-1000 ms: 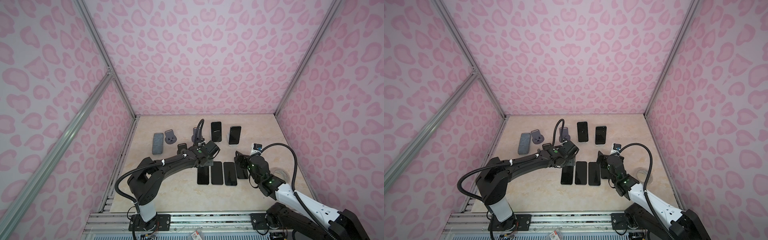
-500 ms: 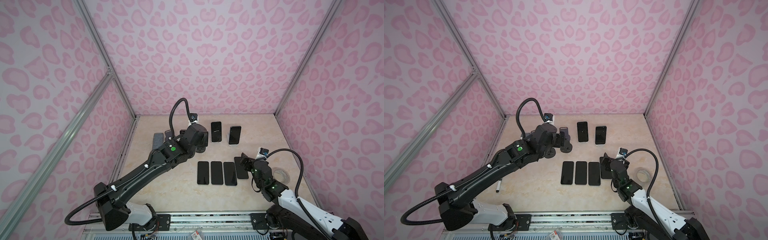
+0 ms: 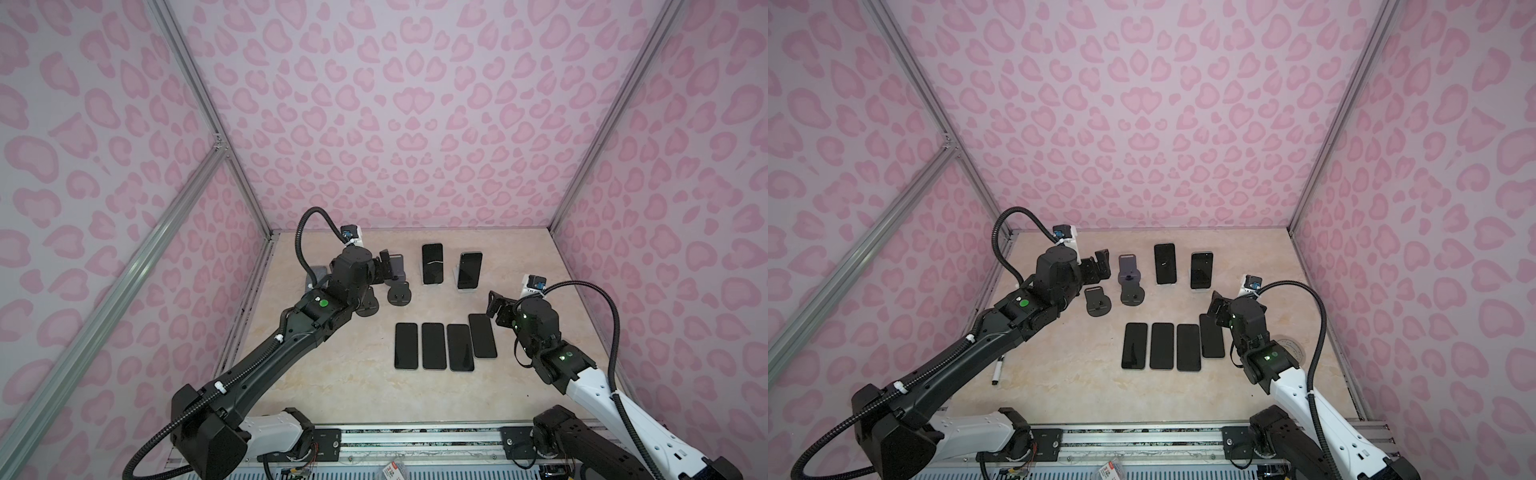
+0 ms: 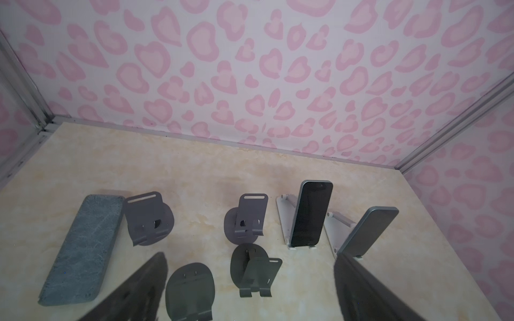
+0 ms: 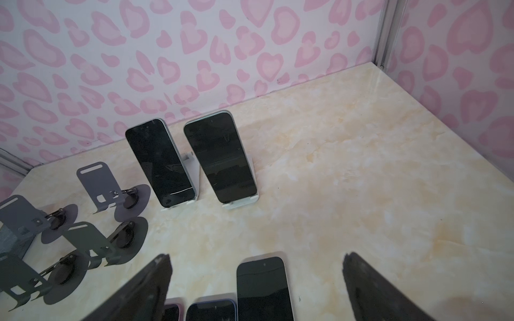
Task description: Remove the phone from the phone stand
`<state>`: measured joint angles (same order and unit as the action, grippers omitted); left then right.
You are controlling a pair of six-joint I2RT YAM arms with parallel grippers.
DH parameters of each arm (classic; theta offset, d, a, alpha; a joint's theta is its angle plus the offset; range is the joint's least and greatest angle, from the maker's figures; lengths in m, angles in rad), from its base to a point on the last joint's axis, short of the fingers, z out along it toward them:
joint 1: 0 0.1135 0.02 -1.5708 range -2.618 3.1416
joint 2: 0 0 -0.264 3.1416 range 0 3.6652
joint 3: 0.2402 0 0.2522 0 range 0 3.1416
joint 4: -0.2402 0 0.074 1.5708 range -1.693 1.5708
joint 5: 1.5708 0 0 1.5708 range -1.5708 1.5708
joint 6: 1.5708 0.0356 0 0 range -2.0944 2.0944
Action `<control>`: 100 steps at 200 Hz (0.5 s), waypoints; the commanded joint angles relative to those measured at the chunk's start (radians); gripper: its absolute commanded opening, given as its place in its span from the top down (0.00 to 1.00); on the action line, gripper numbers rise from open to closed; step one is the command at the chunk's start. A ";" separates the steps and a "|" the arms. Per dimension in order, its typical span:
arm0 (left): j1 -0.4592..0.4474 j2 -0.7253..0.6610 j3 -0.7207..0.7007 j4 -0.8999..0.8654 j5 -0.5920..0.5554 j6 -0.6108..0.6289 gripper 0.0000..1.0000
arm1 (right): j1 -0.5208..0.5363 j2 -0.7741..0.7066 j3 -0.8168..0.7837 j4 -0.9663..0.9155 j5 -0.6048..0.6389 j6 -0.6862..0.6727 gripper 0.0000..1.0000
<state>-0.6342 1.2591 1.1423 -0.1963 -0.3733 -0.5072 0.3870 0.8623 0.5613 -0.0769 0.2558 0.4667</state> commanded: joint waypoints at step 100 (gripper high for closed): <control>0.057 0.090 -0.015 0.116 0.481 -0.128 0.06 | -0.101 0.523 0.467 -0.093 -0.092 -0.126 0.02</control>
<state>-0.5785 1.3533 1.1351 -0.1501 0.0093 -0.6342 0.3046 1.3014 0.9703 -0.1677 0.2379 0.3706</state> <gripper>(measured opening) 0.942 0.981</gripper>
